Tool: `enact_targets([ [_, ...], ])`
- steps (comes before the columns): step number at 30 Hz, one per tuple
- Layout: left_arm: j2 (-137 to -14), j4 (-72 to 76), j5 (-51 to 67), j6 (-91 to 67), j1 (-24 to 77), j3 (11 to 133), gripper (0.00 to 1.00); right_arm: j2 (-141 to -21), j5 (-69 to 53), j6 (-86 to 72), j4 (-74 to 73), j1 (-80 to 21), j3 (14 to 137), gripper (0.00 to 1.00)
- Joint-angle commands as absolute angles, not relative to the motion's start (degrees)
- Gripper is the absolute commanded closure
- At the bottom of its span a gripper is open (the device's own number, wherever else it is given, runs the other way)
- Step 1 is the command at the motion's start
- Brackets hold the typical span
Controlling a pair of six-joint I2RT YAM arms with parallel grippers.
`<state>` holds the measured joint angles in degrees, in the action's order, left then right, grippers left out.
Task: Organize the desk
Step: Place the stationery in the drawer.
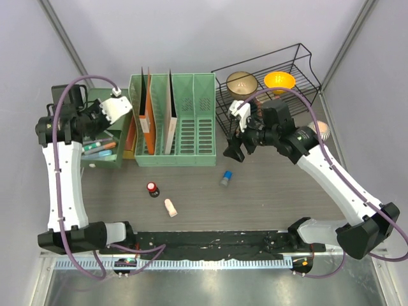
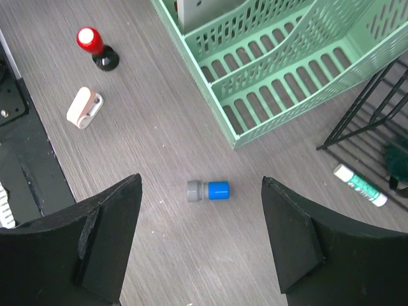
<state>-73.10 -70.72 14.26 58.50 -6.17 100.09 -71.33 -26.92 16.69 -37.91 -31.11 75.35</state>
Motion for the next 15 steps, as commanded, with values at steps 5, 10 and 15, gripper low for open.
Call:
enact_targets([
  [5,-73.48,-65.48,9.32,71.27,-11.07,93.35,1.00,-70.23,-28.04,18.11,-35.68,-31.03,72.34,0.20],
  [10,-73.65,-60.66,9.23,75.49,-11.78,88.25,1.00,-69.79,-27.86,18.11,-35.60,-31.11,71.37,0.20],
  [15,-75.67,-58.53,8.87,76.47,-12.04,88.50,1.00,-69.70,-27.60,17.75,-35.60,-31.03,71.28,0.20],
])
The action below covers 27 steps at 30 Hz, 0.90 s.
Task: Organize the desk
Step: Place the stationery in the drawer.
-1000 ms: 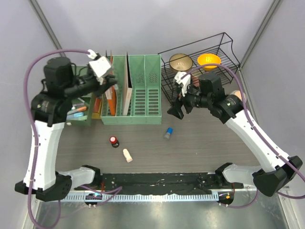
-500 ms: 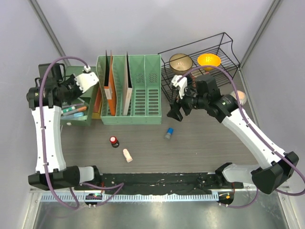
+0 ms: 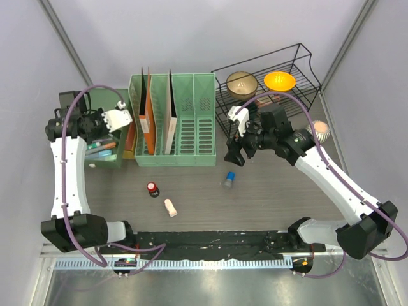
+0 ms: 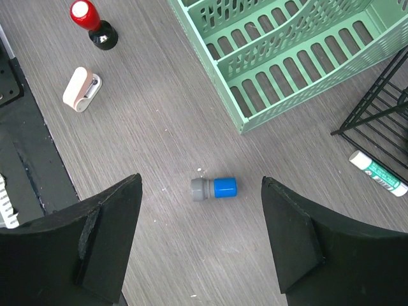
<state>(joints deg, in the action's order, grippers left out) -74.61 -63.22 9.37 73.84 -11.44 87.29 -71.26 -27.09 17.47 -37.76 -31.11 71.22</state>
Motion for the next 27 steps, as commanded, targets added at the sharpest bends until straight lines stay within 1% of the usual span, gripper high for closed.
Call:
enact_targets([
  [1,-76.54,-58.71,9.05,76.46,-12.13,88.77,1.00,-69.78,-27.51,17.84,-35.68,-31.11,71.37,0.20],
  [4,-77.60,-57.66,8.62,76.99,-12.13,88.42,0.99,-70.40,-27.25,17.58,-35.68,-31.11,71.81,0.20],
  [5,-77.87,-57.66,8.35,77.08,-12.22,88.42,0.95,-70.49,-27.16,17.49,-35.68,-31.11,71.89,0.20],
  [6,-78.31,-57.92,8.35,77.25,-12.22,88.50,0.92,-70.49,-26.90,17.58,-35.77,-31.11,71.89,0.20],
  [9,-79.71,-57.66,7.65,76.82,-12.22,88.24,0.90,-71.10,-25.23,17.84,-36.21,-31.11,71.98,0.20],
  [12,-80.68,-57.39,7.38,76.73,-12.30,88.07,0.83,-71.63,-24.00,18.02,-36.47,-31.11,71.72,0.20],
  [13,-80.86,-57.31,7.47,76.73,-12.22,88.07,0.77,-71.54,-23.91,18.10,-36.65,-31.11,71.54,0.20],
  [15,-81.12,-57.13,7.56,76.73,-12.22,87.89,0.69,-71.54,-23.73,18.10,-36.83,-31.03,71.46,0.20],
  [16,-81.21,-57.04,7.65,76.64,-12.22,87.89,0.62,-71.46,-23.73,18.11,-36.74,-31.11,71.37,0.20],
  [18,-81.39,-57.04,7.91,76.64,-12.22,87.89,0.57,-71.11,-23.38,18.28,-36.83,-31.11,71.19,0.20],
  [19,-81.39,-56.95,8.00,76.55,-12.22,87.98,0.52,-71.10,-23.20,18.37,-36.91,-31.03,71.10,0.20],
  [21,-81.30,-56.95,8.26,76.47,-12.22,87.98,0.48,-71.19,-23.03,18.46,-36.83,-31.03,70.93,0.20],
  [22,-81.21,-56.95,8.26,76.46,-12.13,88.07,0.43,-71.10,-23.03,18.46,-36.83,-31.03,70.84,0.20],
  [23,-81.21,-56.78,8.26,76.29,-12.22,88.15,0.42,-71.02,-23.03,18.46,-36.83,-31.03,70.67,0.20],
  [26,-81.04,-56.69,9.22,74.63,-12.22,89.38,0.33,-71.37,-21.89,18.54,-37.09,-30.94,70.31,0.20],
  [27,-80.86,-56.86,9.58,74.01,-12.22,90.08,0.28,-71.45,-21.10,18.46,-37.00,-30.94,70.05,0.20],
])
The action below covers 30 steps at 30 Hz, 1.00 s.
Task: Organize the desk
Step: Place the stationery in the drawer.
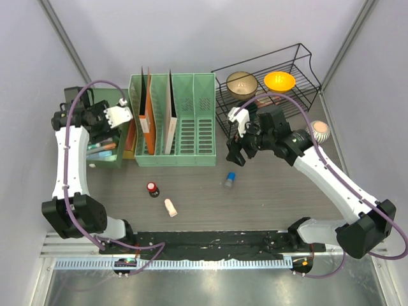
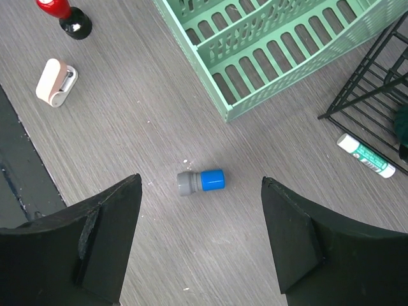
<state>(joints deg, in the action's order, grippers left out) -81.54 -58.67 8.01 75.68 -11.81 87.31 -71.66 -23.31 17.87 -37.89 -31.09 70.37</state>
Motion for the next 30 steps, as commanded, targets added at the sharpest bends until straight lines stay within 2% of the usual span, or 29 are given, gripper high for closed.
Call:
enact_targets([
  [1,-80.95,-57.21,10.80,73.39,-12.22,90.87,0.26,-71.72,-18.92,18.28,-37.00,-30.85,69.96,0.20],
  [9,-80.07,-60.90,22.31,58.57,-12.74,103.35,0.00,-74.88,-6.42,16.79,-36.91,-25.94,68.47,0.20],
  [17,-72.79,-60.56,30.31,47.73,-12.75,100.91,0.00,-80.94,-4.84,16.26,-33.94,-16.79,67.86,0.21],
  [24,-63.55,-55.64,33.57,42.19,-12.74,90.72,0.00,-86.04,-0.44,13.19,-18.66,-16.26,62.41,0.22],
  [30,-58.98,-55.11,35.07,41.48,-12.74,86.58,0.00,-89.99,-0.44,8.87,-8.37,-16.26,58.62,0.14],
])
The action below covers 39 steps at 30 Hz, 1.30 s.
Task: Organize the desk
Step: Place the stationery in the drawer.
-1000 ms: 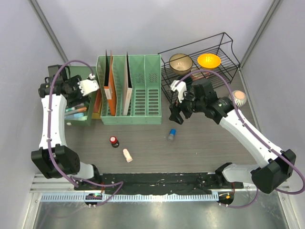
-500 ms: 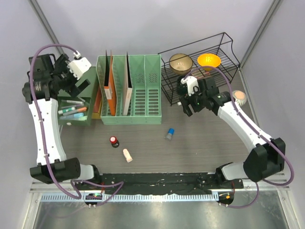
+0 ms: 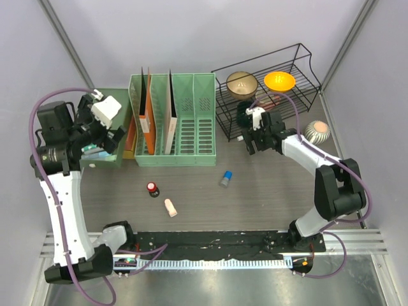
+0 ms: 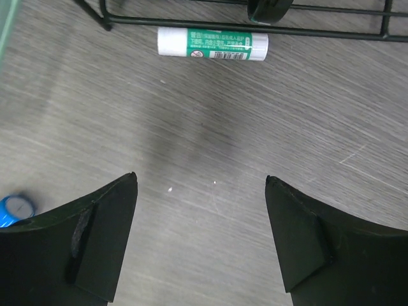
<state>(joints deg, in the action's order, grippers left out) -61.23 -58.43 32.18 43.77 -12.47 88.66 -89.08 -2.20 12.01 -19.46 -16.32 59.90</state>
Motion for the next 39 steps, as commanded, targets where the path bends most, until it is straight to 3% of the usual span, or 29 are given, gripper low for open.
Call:
enact_targets([
  [1,-58.80,-55.02,35.24,41.57,-12.74,86.14,0.00,-91.13,-0.27,9.14,-7.65,-16.26,58.62,0.14],
  [14,-56.16,-51.77,34.54,41.84,-12.66,80.34,0.00,-97.03,-1.23,21.09,6.31,-16.17,54.59,0.13],
  [24,-54.93,-49.22,34.01,40.25,-12.74,77.61,0.00,-98.44,-0.27,12.92,23.28,-15.65,49.49,0.19],
  [39,-54.67,-47.29,33.14,40.17,-12.74,75.32,0.00,-101.60,2.28,13.97,25.40,-15.47,52.91,0.19],
])
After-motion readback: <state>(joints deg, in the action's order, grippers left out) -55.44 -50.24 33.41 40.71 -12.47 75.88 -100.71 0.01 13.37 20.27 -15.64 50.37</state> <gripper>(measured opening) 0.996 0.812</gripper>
